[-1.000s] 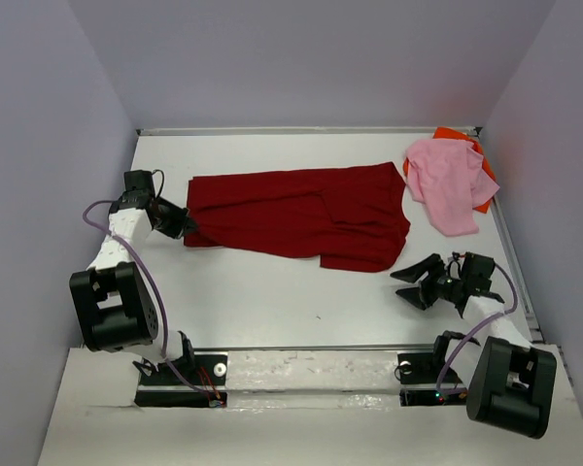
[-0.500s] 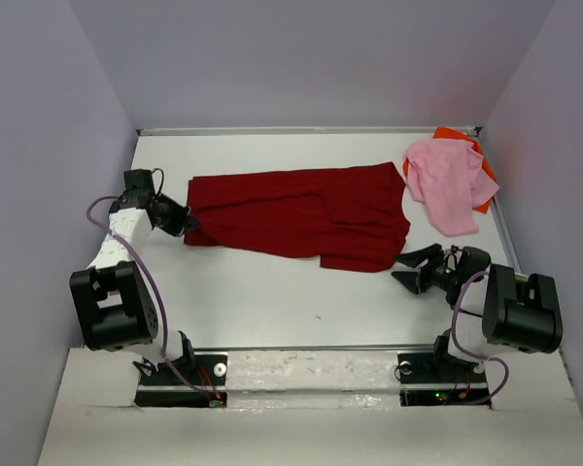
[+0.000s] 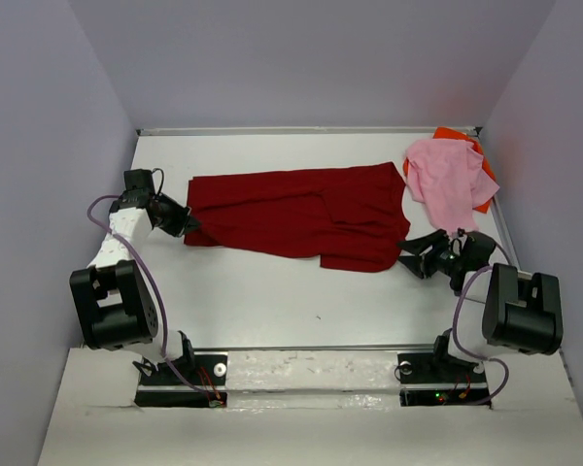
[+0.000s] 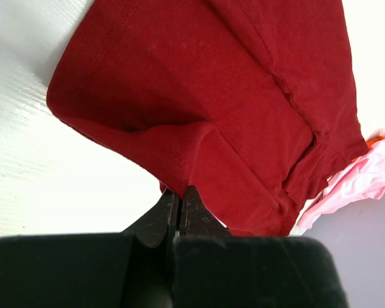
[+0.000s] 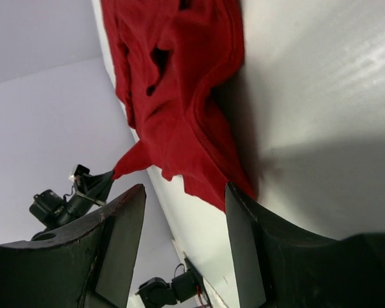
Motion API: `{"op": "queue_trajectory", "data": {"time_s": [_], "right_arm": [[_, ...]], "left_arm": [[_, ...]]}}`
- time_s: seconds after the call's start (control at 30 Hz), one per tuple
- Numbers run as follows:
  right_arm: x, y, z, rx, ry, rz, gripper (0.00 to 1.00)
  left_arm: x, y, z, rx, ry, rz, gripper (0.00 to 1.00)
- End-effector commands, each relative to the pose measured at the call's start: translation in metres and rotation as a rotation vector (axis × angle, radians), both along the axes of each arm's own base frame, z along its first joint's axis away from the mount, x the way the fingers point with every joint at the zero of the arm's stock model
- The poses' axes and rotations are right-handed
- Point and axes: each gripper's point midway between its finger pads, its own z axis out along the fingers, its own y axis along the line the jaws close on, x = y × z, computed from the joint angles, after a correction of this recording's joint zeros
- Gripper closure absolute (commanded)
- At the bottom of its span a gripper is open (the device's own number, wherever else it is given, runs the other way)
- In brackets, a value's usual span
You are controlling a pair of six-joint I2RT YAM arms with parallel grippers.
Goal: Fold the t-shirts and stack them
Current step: Grap the side of the flattened tshirt closest away from the robot with both arms
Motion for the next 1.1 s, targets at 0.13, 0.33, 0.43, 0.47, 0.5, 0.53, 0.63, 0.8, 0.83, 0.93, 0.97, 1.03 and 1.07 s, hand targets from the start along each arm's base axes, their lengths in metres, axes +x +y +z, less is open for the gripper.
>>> {"op": "queue_trajectory", "data": {"time_s": [0.13,0.33,0.43,0.47,0.5,0.53,0.63,0.8,0.83,0.93,0.97,1.03,1.07], "right_arm": [[-0.003,-0.014,0.007,-0.192,0.029,0.019,0.41],[-0.006,-0.014,-0.004,-0.193,0.063,0.033,0.41],[-0.015,-0.013,-0.014,-0.202,0.099,0.041,0.41],[-0.017,-0.013,-0.016,-0.204,0.105,0.044,0.41],[-0.02,-0.011,-0.02,-0.2,0.114,0.05,0.41],[-0.025,-0.009,-0.024,-0.194,0.126,0.052,0.41],[-0.028,-0.008,-0.03,-0.202,0.14,0.053,0.41],[-0.031,0.0,-0.044,-0.193,0.176,0.069,0.41],[-0.031,0.004,-0.045,-0.191,0.175,0.081,0.41],[-0.028,0.012,-0.049,-0.193,0.18,0.093,0.41],[-0.021,0.01,-0.047,-0.197,0.174,0.081,0.41],[-0.019,0.016,-0.05,-0.193,0.185,0.099,0.41],[-0.016,0.015,-0.049,-0.197,0.18,0.092,0.43]], "left_arm": [[0.011,-0.004,0.015,-0.01,-0.054,-0.036,1.0],[0.008,-0.005,0.013,-0.019,-0.046,-0.034,1.0],[0.007,-0.005,0.014,-0.015,-0.05,-0.038,1.0],[0.007,-0.005,0.014,-0.014,-0.047,-0.037,1.0],[0.007,-0.004,0.014,-0.014,-0.047,-0.036,1.0],[0.006,-0.005,0.012,-0.014,-0.043,-0.038,1.0],[0.006,-0.005,0.013,-0.014,-0.046,-0.038,1.0],[0.004,-0.005,0.013,-0.01,-0.045,-0.041,1.0],[0.003,-0.005,0.013,-0.011,-0.042,-0.041,1.0],[0.003,-0.004,0.014,-0.007,-0.043,-0.039,1.0],[0.003,-0.004,0.015,-0.007,-0.046,-0.039,1.0],[0.003,-0.004,0.015,-0.008,-0.047,-0.04,1.0],[0.003,-0.004,0.015,-0.007,-0.047,-0.041,1.0]]}}
